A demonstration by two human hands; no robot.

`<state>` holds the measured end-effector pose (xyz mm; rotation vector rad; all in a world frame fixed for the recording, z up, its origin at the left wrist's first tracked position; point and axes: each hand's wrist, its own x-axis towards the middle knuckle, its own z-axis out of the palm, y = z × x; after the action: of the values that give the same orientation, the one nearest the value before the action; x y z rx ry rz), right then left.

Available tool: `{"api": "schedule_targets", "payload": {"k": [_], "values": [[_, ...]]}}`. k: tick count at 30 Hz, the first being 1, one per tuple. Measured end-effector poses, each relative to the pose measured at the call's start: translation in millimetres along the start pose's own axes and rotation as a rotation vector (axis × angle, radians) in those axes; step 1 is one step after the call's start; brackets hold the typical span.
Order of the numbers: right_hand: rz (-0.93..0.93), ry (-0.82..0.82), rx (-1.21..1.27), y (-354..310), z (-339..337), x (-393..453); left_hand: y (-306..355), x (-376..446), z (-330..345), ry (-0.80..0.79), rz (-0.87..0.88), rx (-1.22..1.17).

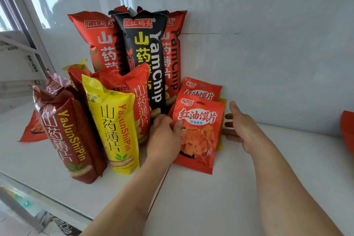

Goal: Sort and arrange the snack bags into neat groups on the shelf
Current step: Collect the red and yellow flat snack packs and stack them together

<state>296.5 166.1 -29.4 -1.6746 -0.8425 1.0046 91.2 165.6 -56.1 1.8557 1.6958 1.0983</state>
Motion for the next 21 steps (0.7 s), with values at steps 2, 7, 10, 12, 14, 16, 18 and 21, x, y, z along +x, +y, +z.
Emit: {"api": "schedule_targets", "payload": {"k": [2, 7, 10, 12, 14, 16, 18, 21], "values": [[-0.006, -0.008, 0.001, 1.0, -0.5, -0.7, 4.0, 9.7, 6.9, -0.040, -0.042, 0.002], [-0.004, -0.012, 0.015, 2.2, -1.2, 0.5, 6.7, 24.6, 19.4, -0.124, -0.101, 0.050], [0.003, -0.017, 0.011, 3.1, -1.6, 1.3, 7.1, 30.8, 23.0, -0.145, -0.145, 0.035], [0.008, -0.017, 0.008, 2.6, -1.9, 0.7, 5.5, 34.5, 25.3, -0.156, -0.167, 0.006], [0.008, -0.018, 0.019, 2.0, -2.1, 1.1, 5.1, 37.0, 25.9, -0.167, -0.183, 0.006], [-0.003, -0.016, 0.025, 1.9, -2.4, 0.6, 5.4, 39.0, 27.0, -0.188, -0.194, 0.050], [-0.013, -0.012, 0.031, 2.2, -2.6, 0.0, 7.3, 38.8, 28.3, -0.205, -0.204, 0.019], [-0.017, -0.009, 0.030, 1.9, -3.4, -0.2, 10.5, 36.1, 28.3, -0.181, -0.207, -0.152]]}}
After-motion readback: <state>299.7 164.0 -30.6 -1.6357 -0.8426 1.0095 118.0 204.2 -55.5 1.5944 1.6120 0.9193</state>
